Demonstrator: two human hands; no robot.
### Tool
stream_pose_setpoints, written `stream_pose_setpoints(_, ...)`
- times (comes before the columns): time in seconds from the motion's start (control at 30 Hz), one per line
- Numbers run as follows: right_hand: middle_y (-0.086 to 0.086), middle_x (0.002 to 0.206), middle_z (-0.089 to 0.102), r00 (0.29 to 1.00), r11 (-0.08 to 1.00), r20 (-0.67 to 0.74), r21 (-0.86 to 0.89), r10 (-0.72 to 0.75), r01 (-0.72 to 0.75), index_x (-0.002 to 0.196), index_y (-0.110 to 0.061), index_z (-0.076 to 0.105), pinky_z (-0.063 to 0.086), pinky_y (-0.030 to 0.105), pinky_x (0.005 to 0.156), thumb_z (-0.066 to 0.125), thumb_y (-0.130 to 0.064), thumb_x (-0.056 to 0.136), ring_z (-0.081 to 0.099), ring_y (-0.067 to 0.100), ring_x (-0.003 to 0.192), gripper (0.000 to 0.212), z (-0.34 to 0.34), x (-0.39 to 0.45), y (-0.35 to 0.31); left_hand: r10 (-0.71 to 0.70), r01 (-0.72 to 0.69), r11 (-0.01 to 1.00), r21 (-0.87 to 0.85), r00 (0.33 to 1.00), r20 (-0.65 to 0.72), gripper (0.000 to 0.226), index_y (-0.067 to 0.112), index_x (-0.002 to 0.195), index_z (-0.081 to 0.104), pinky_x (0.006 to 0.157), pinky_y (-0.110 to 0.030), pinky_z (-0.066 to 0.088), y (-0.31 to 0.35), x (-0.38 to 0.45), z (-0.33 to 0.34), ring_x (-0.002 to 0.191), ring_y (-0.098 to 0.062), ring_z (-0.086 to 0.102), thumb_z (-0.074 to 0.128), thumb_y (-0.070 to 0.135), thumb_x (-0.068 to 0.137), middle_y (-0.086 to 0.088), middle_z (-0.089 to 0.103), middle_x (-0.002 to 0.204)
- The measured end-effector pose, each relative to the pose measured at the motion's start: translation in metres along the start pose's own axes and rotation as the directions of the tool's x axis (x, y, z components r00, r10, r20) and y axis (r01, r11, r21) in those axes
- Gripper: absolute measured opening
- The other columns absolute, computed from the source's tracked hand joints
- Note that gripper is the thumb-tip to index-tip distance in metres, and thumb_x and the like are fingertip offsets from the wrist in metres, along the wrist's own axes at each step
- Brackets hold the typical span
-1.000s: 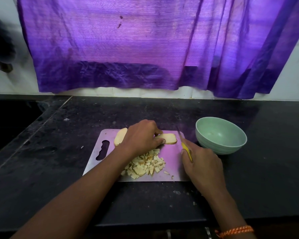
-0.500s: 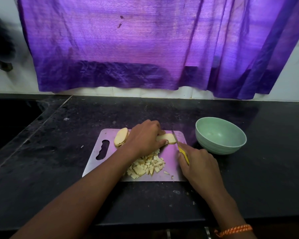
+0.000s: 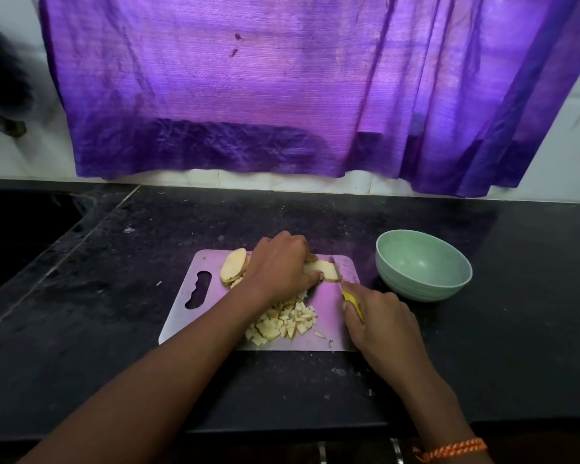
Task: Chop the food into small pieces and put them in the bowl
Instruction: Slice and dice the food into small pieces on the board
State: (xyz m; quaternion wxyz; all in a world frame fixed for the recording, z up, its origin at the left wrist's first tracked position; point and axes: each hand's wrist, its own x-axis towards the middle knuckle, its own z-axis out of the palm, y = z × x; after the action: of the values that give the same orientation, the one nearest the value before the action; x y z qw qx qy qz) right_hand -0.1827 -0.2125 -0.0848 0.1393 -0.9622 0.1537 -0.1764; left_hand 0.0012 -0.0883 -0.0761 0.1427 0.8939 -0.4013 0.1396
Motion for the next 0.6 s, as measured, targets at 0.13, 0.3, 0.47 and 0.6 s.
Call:
stream_pose_setpoints(0.13, 0.001, 0.089, 0.065, 1.0, 1.0, -0.018, 0.01, 0.002, -0.002, 0.147, -0.041, 0.047, 0.049, 0.04, 0.068, 0.043, -0.044, 0.102, 0.063, 0.026, 0.083, 0.045, -0.002, -0.014, -0.001, -0.007, 0.007, 1.0, 0.009, 1.0, 0.0, 0.051, 0.025, 0.126, 0.077, 0.089, -0.042, 0.048, 0.001, 0.0, 0.0, 0.11, -0.016, 0.059, 0.066, 0.063, 0.093, 0.01, 0.071, 0.116)
stream_pose_setpoints(0.3, -0.002, 0.085, 0.066, 1.0, 1.0, -0.029, 0.002, 0.005, -0.005, 0.147, -0.042, 0.047, 0.052, 0.041, 0.068, 0.043, -0.045, 0.102, 0.063, 0.024, 0.079, 0.045, -0.003, -0.027, -0.003, -0.082, 0.083, 0.996, 0.037, 0.996, -0.046, 0.046, 0.023, 0.119, 0.077, 0.089, -0.04, 0.046, 0.001, 0.0, 0.001, 0.106, -0.015, 0.059, 0.068, 0.061, 0.094, 0.008, 0.071, 0.113)
stream_pose_setpoints(0.47, -0.002, 0.081, 0.067, 0.996, 0.999, -0.086, 0.043, 0.011, -0.007, 0.145, -0.041, 0.049, 0.049, 0.039, 0.065, 0.042, -0.044, 0.101, 0.062, 0.025, 0.077, 0.044, -0.007, -0.03, -0.008, -0.054, 0.054, 0.999, 0.0, 0.998, -0.04, 0.047, 0.023, 0.126, 0.076, 0.091, -0.04, 0.047, 0.0, -0.002, -0.001, 0.108, -0.015, 0.057, 0.069, 0.058, 0.095, 0.007, 0.069, 0.116)
stream_pose_setpoints(0.6, 0.001, 0.075, 0.065, 0.993, 0.999, -0.12, 0.051, 0.009, -0.002, 0.147, -0.039, 0.048, 0.051, 0.042, 0.064, 0.042, -0.039, 0.101, 0.062, 0.027, 0.073, 0.046, -0.01, -0.025, -0.012, -0.016, 0.016, 0.999, -0.036, 1.0, -0.016, 0.049, 0.026, 0.133, 0.074, 0.091, -0.04, 0.045, -0.001, -0.004, -0.002, 0.111, -0.014, 0.055, 0.067, 0.058, 0.096, 0.008, 0.067, 0.119)
